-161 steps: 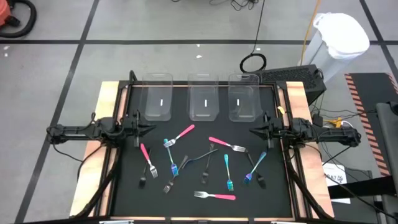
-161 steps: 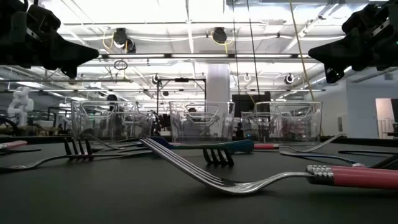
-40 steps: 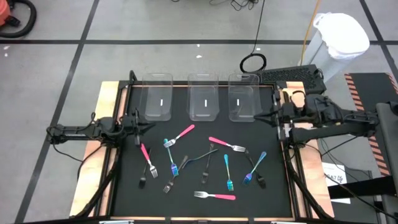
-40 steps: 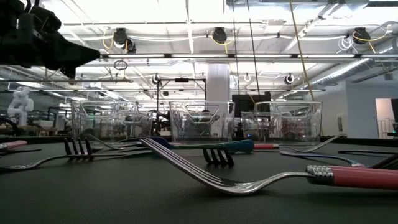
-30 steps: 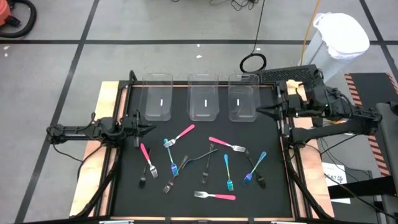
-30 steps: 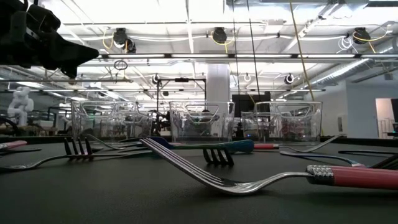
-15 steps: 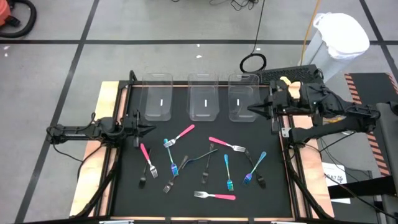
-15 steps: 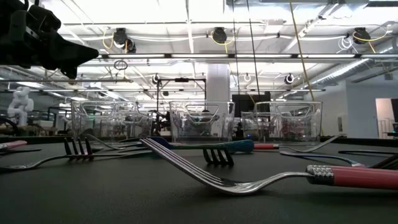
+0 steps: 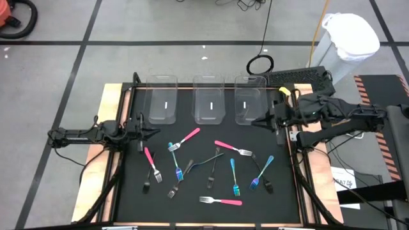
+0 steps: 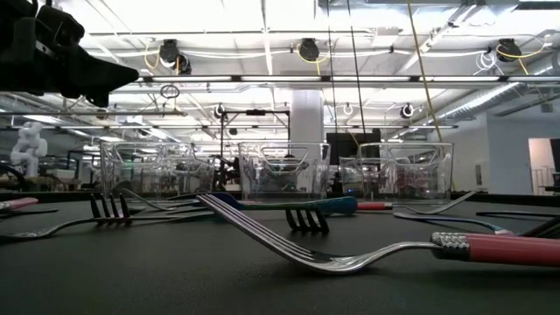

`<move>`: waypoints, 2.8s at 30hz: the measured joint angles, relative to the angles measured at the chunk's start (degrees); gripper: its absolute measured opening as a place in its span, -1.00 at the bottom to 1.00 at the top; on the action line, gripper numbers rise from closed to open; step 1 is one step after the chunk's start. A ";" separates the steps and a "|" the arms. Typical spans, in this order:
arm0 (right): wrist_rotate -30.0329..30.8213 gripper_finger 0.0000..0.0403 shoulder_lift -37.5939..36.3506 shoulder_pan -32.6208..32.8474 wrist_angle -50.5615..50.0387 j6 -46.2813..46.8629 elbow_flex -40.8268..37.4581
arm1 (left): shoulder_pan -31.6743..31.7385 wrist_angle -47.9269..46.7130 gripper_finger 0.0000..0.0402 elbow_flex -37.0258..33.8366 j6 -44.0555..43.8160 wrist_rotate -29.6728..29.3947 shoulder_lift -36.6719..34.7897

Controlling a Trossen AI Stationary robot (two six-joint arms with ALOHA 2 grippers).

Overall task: Sort silverware by color (type)
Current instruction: Put the pink fork into the right transparent bin

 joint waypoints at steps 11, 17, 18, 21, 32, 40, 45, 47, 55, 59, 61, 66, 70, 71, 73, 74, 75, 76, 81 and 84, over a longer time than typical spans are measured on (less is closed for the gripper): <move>0.34 -0.95 2.91 3.46 0.07 1.73 -3.73 | 0.00 0.15 -0.88 4.64 0.05 -0.89 0.01; 0.42 -0.95 4.42 3.72 1.16 5.44 -6.60 | 0.00 -6.87 -0.88 11.08 0.60 -3.85 0.01; 0.42 -0.95 4.72 3.72 1.45 6.06 -7.25 | 0.00 -8.57 -0.88 12.19 -0.46 -3.85 0.01; 0.46 -0.95 5.60 3.72 3.35 6.97 -10.09 | 0.00 -11.12 -0.88 15.22 -3.44 -3.48 0.01; 0.51 -0.95 10.62 3.91 11.59 11.12 -18.87 | 0.00 -5.54 -0.88 22.90 -0.78 2.12 0.03; 6.36 -0.95 15.27 6.50 14.31 11.58 -19.89 | 0.00 -2.01 -0.88 25.78 1.06 4.48 1.50; 6.27 -0.95 17.57 7.52 15.62 11.58 -19.89 | 0.00 -6.01 -0.88 29.65 -1.67 4.46 7.38; 6.25 -0.95 18.36 7.52 15.51 11.62 -19.89 | 0.00 -6.05 -0.88 31.24 -1.67 4.46 10.39; 7.69 -0.95 21.78 7.55 14.53 13.07 -19.89 | 0.00 -13.22 -0.88 40.77 -3.20 4.43 23.68; 7.74 -0.94 23.83 7.52 13.97 13.07 -19.89 | 0.00 -18.24 -0.88 44.44 -3.17 4.41 28.63; 7.74 -0.92 24.99 7.52 14.02 13.07 -19.89 | 0.00 -18.20 -0.88 44.78 -3.13 4.41 30.06; 7.78 -0.83 27.97 7.37 12.88 16.10 -19.89 | 0.00 -17.64 -0.88 44.78 -3.12 4.58 31.89; 7.80 -0.63 29.96 7.35 9.87 18.51 -19.89 | 0.00 -18.88 -0.88 44.04 -3.42 4.70 32.79; 7.86 -0.57 30.42 7.35 9.30 18.86 -19.89 | -0.04 -18.72 -0.88 43.64 -4.46 4.68 33.22; 8.32 -0.44 31.18 7.38 8.83 18.96 -19.89 | -0.02 -18.06 -0.88 42.18 -6.60 4.45 33.85; 9.16 -0.38 31.52 7.53 8.56 18.81 -19.89 | -0.02 -16.70 -0.88 41.31 -7.48 4.38 34.26; 9.36 -0.33 31.86 7.55 8.41 18.69 -19.89 | -0.04 -15.04 -0.88 40.45 -7.95 4.35 34.70; 9.42 -0.27 32.15 7.55 8.52 18.38 -19.89 | -0.05 -13.51 -0.88 39.49 -8.54 4.25 35.08; 12.88 -0.06 33.69 7.77 8.63 18.14 -19.89 | -0.26 -5.88 -0.88 34.93 -8.96 2.67 36.95; 15.17 0.05 34.55 8.03 8.39 17.73 -19.89 | -1.06 -3.08 -0.88 33.50 -8.56 1.18 37.99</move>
